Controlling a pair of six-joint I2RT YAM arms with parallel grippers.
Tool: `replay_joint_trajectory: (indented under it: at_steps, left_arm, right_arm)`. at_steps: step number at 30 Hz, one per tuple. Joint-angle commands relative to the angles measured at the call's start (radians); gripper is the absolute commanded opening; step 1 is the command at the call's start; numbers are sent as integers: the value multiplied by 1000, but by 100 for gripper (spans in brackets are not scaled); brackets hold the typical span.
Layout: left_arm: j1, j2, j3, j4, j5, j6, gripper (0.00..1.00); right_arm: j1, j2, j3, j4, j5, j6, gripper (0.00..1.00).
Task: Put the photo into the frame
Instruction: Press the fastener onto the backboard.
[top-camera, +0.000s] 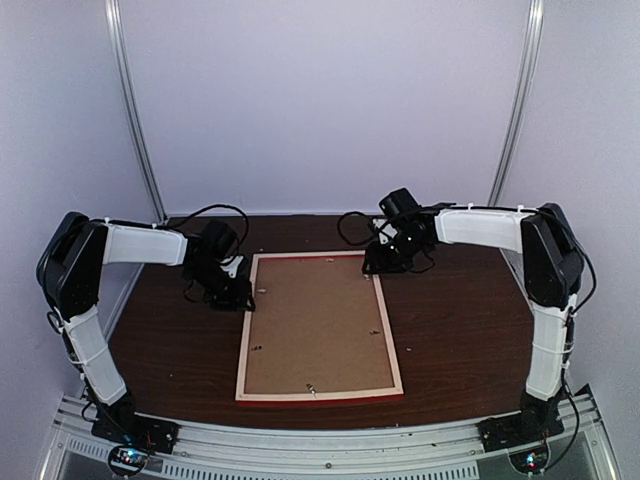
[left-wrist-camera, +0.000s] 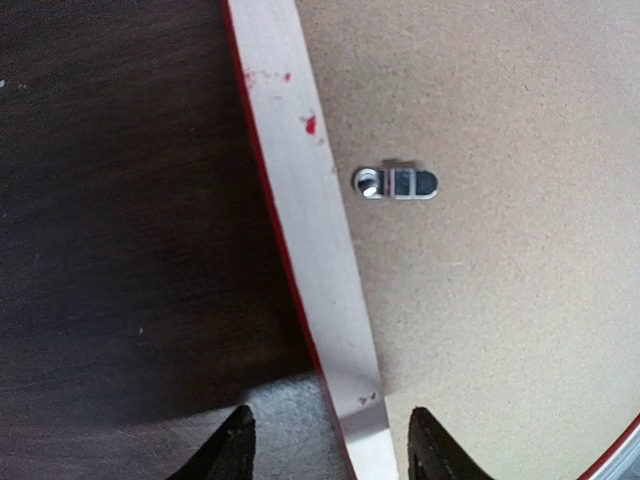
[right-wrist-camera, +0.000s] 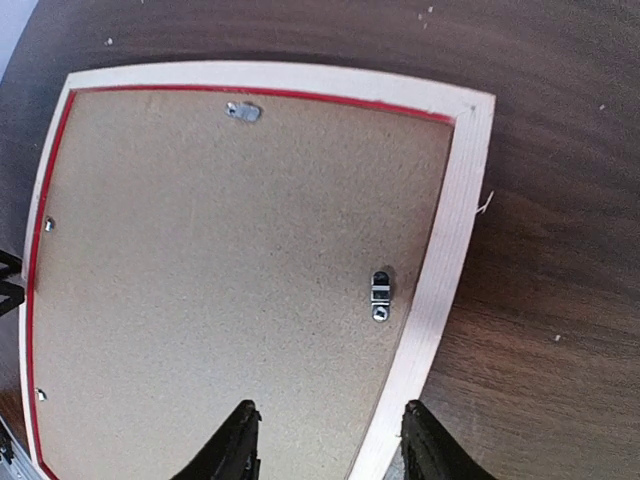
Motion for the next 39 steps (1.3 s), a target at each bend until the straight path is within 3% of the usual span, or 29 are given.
replay_joint_trajectory:
  at_steps: [1,11,23,33,39]
  left_arm:
    - [-5,27,30,-4,-7,14,50]
    - [-39,61,35,-12,-53,1,42]
    - [-99,49,-12,3,-111,-29,20]
    - [-110,25,-30,4,-104,-62,16]
    - [-117,10,-39,9,-105,-95,16]
  right_arm:
    - [-1,-78,-22,-4,76,-29,49]
    - [-2,-77,-75,29,68,-18,49]
    - [-3,-50,-70,21,157,-5,50]
    - [-22,82,41,-1,199,13,52]
    - [-23,73,11,-17,205,6,52]
